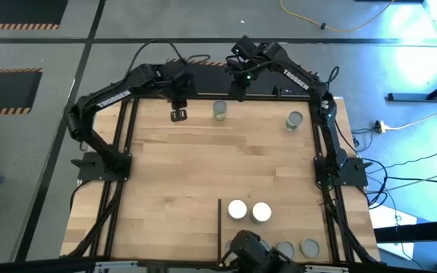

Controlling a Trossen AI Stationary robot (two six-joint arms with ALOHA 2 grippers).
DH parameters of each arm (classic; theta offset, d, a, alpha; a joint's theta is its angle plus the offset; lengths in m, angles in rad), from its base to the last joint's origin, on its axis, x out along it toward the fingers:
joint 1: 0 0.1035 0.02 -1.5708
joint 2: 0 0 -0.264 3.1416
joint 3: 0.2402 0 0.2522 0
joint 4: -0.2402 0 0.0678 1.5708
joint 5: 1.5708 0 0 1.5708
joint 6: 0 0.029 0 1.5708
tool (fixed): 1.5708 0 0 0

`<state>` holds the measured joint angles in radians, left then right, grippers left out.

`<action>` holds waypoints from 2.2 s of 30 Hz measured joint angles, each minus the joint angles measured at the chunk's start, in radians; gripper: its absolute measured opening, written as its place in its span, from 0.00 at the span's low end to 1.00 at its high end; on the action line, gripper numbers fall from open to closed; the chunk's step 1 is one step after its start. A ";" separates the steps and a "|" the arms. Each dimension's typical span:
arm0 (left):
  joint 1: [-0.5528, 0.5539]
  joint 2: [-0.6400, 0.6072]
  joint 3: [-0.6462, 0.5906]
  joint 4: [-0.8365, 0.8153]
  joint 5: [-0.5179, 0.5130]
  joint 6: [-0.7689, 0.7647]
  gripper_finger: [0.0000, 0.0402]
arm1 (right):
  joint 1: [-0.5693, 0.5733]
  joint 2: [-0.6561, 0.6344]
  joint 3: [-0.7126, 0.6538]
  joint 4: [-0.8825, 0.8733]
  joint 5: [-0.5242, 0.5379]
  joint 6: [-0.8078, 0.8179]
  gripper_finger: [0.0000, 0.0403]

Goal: Pick and place cans onto a shelf
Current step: Put the canned chicken soup on the shelf

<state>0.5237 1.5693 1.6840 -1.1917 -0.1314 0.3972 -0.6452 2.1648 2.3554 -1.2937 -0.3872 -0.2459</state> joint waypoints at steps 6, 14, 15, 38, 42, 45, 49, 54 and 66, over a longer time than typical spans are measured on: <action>0.029 0.092 0.000 0.124 0.088 0.242 0.20 | -0.026 -0.099 0.000 -0.033 0.001 -0.046 0.25; 0.057 0.223 0.000 0.259 0.098 0.422 0.20 | -0.064 -0.255 0.001 -0.037 0.040 -0.051 0.25; 0.060 0.237 0.000 0.265 0.099 0.442 0.20 | -0.068 -0.274 0.001 -0.037 0.054 -0.051 0.25; 0.075 0.352 0.000 0.323 0.199 0.943 0.20 | -0.098 -0.389 0.001 -0.073 0.143 -0.042 0.25; 0.114 0.352 0.000 0.299 0.273 0.944 0.20 | -0.098 -0.389 0.001 -0.073 0.142 -0.025 0.25; 0.147 0.352 0.000 0.293 0.375 0.957 0.20 | -0.098 -0.389 0.001 -0.073 0.142 -0.024 0.25; 0.185 0.352 0.000 0.297 0.400 1.044 0.20 | -0.098 -0.389 0.001 -0.070 0.142 -0.024 0.25; 0.224 0.352 0.000 0.371 0.410 0.875 0.20 | -0.098 -0.388 0.001 -0.058 0.142 0.011 0.25; 0.246 0.382 0.001 0.509 0.595 0.604 0.20 | -0.098 -0.388 0.001 -0.056 0.142 0.028 0.25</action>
<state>0.7694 1.9513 1.6852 -0.6825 0.4639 1.0013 -0.7433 1.7763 2.3562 -1.3499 -0.2455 -0.2176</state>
